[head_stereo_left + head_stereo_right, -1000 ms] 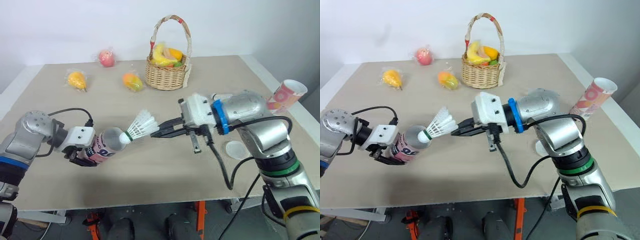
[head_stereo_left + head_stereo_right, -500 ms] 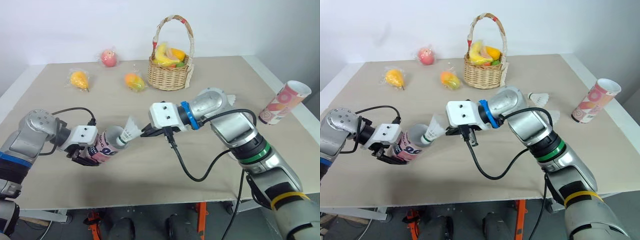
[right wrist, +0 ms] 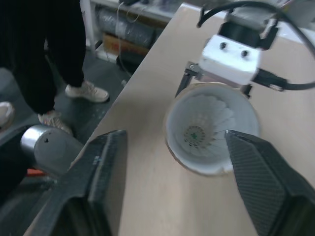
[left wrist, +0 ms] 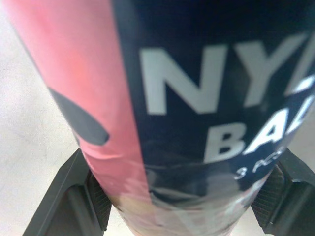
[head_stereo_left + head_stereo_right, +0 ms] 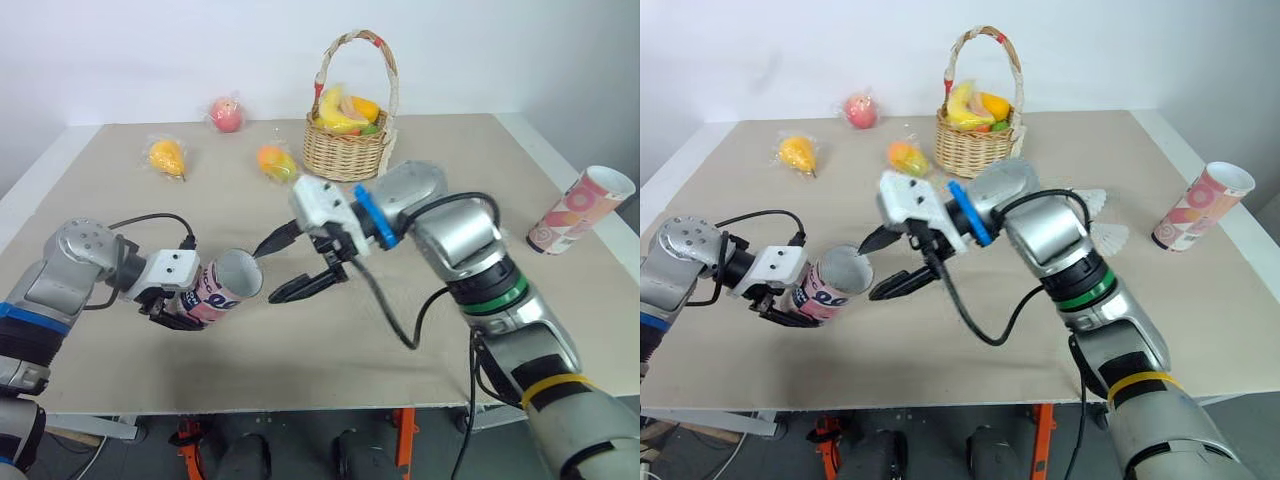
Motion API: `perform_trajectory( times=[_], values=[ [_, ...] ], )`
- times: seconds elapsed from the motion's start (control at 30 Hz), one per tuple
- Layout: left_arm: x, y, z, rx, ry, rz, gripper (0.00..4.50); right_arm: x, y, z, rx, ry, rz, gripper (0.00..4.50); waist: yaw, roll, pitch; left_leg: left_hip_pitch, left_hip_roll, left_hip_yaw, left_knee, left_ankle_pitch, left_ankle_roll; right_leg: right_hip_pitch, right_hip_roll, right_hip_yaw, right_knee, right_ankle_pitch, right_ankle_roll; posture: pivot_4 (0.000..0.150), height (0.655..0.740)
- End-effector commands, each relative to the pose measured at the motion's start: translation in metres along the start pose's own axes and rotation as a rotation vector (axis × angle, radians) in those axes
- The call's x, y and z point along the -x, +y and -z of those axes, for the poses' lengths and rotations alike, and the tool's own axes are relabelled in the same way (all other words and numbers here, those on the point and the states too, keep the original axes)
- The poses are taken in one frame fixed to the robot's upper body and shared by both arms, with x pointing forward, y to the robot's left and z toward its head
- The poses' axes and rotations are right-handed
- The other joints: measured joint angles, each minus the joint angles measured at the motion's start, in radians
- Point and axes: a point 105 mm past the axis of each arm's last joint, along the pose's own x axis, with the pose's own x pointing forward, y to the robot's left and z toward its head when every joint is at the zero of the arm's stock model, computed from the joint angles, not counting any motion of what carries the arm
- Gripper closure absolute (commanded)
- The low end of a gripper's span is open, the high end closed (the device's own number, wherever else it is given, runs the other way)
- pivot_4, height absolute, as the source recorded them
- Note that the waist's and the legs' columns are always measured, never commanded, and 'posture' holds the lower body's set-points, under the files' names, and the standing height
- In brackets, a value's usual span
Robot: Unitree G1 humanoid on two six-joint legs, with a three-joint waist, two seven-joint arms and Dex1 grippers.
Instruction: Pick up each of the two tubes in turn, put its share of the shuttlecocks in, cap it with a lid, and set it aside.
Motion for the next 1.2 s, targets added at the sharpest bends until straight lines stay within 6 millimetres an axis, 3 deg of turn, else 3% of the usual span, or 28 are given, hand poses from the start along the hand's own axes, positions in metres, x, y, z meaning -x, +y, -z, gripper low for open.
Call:
perform_trajectory(
  times=[0.03,0.13,0.2,0.27,0.33,0.5,0.57,0.73,1.2],
  values=[
    [-0.025,-0.015,-0.003,0.032,-0.052,0.102,1.29,0.031,-0.009,0.000,-0.012,-0.016,0.187,1.25,0.001,0.000,0.000,0.000,0.000,0.000,0.000,0.000,0.000,0.000,0.000,0.000,0.000,0.000,0.000,0.150,0.7400],
    [-0.025,-0.016,-0.015,0.023,-0.096,0.102,1.29,0.075,-0.031,0.031,-0.127,0.081,0.559,1.25,0.005,-0.001,0.000,-0.001,-0.001,0.000,0.000,0.000,0.000,0.000,-0.001,0.000,0.000,-0.002,0.004,0.150,0.7400],
    [-0.024,-0.018,-0.018,0.022,-0.102,0.102,1.29,0.104,-0.028,0.046,-0.179,0.136,0.722,1.25,0.008,-0.001,0.000,-0.005,-0.003,0.000,0.000,0.000,0.000,-0.003,-0.004,0.000,-0.001,-0.002,0.004,0.150,0.7400],
    [-0.023,-0.019,-0.020,0.025,-0.103,0.104,1.29,0.157,-0.009,0.073,-0.296,0.218,0.967,1.25,0.023,-0.001,0.000,-0.010,-0.007,-0.001,0.000,-0.001,-0.001,-0.006,-0.008,0.000,-0.001,-0.002,0.003,0.150,0.7400],
    [-0.023,-0.021,-0.020,0.029,-0.097,0.107,1.29,0.193,0.012,0.093,-0.395,0.291,1.139,1.25,0.024,-0.001,0.000,-0.014,-0.012,-0.003,0.001,-0.002,-0.001,-0.007,-0.014,-0.003,-0.001,-0.005,0.006,0.150,0.7400],
    [-0.024,-0.022,-0.020,0.028,-0.082,0.116,1.29,0.235,0.052,0.123,-0.518,0.393,1.300,1.25,0.019,-0.001,0.000,-0.015,-0.019,-0.001,0.002,-0.009,0.008,-0.006,-0.019,0.001,-0.004,-0.008,0.011,0.150,0.7400],
    [-0.025,-0.020,-0.020,0.022,-0.076,0.117,1.29,0.245,0.063,0.126,-0.559,0.384,1.320,1.25,0.022,-0.001,0.000,-0.014,-0.019,-0.002,0.002,-0.009,0.008,-0.005,-0.019,-0.001,-0.004,-0.009,0.011,0.150,0.7400],
    [-0.026,-0.017,-0.021,0.014,-0.074,0.114,1.29,0.247,0.088,0.147,-0.639,0.456,1.255,1.25,0.020,-0.001,0.001,-0.013,-0.019,-0.002,0.005,-0.009,0.008,-0.002,-0.019,-0.001,-0.004,-0.009,0.012,0.150,0.7400],
    [-0.023,-0.016,-0.017,0.026,-0.064,0.107,1.29,0.272,0.057,0.188,-0.759,0.395,1.413,1.25,0.016,-0.001,0.001,-0.014,-0.018,0.000,0.014,-0.009,0.008,-0.001,-0.018,0.002,-0.004,-0.005,0.018,0.150,0.7400]
  ],
)
